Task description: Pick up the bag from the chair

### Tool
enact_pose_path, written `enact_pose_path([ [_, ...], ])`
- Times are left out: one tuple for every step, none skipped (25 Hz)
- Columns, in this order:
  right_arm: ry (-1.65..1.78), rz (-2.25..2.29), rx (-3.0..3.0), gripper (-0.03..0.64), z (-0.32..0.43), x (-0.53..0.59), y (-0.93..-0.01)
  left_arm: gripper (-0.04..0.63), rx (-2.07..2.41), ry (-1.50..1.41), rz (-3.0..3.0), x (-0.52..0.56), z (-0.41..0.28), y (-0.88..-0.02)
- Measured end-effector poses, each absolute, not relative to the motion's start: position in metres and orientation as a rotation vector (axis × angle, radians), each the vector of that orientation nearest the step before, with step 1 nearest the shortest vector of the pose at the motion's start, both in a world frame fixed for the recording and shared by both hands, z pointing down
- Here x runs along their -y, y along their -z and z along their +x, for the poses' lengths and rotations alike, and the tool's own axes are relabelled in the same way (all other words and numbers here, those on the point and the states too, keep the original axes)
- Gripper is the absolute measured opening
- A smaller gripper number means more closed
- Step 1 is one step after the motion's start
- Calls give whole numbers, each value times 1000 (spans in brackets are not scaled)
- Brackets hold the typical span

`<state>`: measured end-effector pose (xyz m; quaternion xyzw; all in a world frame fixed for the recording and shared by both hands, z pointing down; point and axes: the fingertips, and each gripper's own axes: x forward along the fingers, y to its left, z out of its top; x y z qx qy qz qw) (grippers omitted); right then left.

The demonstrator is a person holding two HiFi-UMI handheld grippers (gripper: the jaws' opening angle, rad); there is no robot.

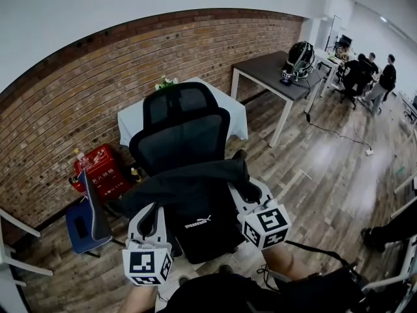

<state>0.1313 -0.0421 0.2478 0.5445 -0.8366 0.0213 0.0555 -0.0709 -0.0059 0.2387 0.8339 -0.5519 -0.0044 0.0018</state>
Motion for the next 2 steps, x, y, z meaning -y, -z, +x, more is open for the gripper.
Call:
enact_pose_path([
  [-63,1654,2539,91,132,42,-247,25,1730,14,2614,6,-71,-238],
  [-62,1655,2539,91,132,42,-247,25,1729,14,2612,6,-70,-238],
])
